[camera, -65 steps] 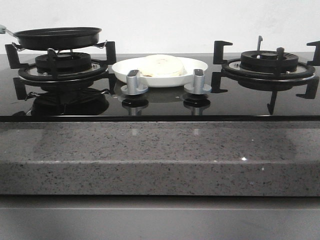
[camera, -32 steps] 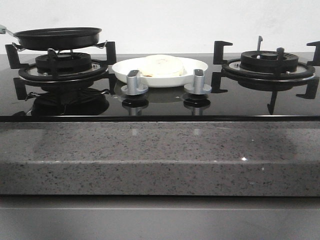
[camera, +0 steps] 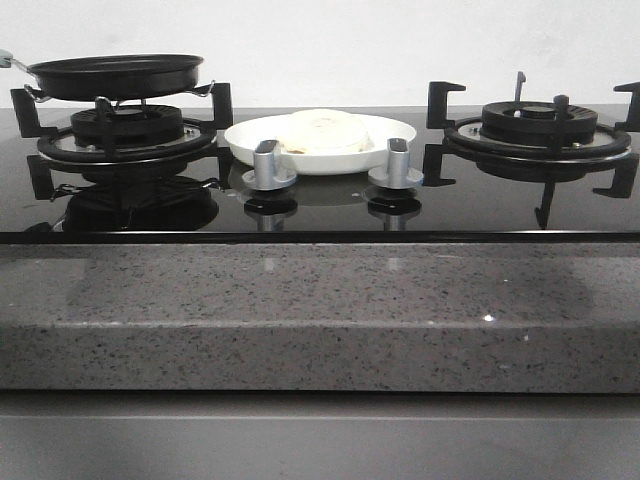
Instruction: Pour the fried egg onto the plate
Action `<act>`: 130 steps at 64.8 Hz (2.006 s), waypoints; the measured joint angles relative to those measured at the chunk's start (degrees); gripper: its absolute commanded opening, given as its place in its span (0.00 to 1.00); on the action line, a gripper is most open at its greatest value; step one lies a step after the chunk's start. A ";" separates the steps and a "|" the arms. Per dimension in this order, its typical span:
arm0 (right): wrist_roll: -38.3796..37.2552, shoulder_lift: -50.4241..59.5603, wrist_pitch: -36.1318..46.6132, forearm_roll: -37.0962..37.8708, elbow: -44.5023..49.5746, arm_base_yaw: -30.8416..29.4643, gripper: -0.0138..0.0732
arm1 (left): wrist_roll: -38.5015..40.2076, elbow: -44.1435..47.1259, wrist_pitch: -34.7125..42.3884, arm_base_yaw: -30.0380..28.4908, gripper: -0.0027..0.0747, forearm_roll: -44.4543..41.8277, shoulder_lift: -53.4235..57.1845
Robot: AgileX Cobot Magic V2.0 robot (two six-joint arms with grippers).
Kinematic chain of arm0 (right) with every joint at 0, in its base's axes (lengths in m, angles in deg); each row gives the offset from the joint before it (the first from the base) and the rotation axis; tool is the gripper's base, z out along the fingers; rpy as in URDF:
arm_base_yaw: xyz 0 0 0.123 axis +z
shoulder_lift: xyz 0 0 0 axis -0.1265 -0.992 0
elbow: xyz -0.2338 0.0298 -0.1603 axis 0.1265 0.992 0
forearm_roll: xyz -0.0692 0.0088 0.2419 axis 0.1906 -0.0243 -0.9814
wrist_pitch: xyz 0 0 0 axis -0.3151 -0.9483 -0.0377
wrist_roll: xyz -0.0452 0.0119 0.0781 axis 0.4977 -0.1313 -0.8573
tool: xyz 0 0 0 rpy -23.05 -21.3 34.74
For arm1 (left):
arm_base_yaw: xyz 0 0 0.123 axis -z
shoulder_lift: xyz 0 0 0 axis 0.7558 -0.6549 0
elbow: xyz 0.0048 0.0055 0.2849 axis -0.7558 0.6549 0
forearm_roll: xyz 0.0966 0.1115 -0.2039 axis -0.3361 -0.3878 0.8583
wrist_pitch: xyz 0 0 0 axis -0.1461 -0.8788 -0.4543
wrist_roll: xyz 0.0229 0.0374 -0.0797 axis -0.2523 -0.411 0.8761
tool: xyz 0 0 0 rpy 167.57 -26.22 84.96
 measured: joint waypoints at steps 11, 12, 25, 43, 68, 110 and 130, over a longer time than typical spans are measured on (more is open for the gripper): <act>0.10 0.00 0.00 0.00 0.00 0.00 0.08 | 0.00 0.00 0.00 0.00 0.01 0.00 0.00; 0.10 0.00 0.00 0.00 0.00 0.00 0.08 | 0.00 0.00 0.00 0.00 0.01 0.00 0.00; 0.10 0.00 -0.08 0.00 0.00 0.00 0.08 | 0.00 3.09 3.62 0.40 0.01 -0.54 4.79; 0.10 0.00 -0.08 0.00 0.00 0.00 0.08 | 0.00 23.99 28.40 0.40 0.01 -1.10 23.40; 0.10 0.00 -0.08 0.00 0.00 0.00 0.08 | 0.00 49.05 50.33 -3.85 0.01 0.65 41.00; 0.10 0.00 -0.08 0.00 0.00 0.00 0.08 | 0.00 51.12 50.54 -3.88 0.01 1.49 41.05; 0.12 0.00 -0.08 0.00 0.00 0.00 0.08 | 0.00 51.12 50.54 -3.88 0.01 1.49 41.05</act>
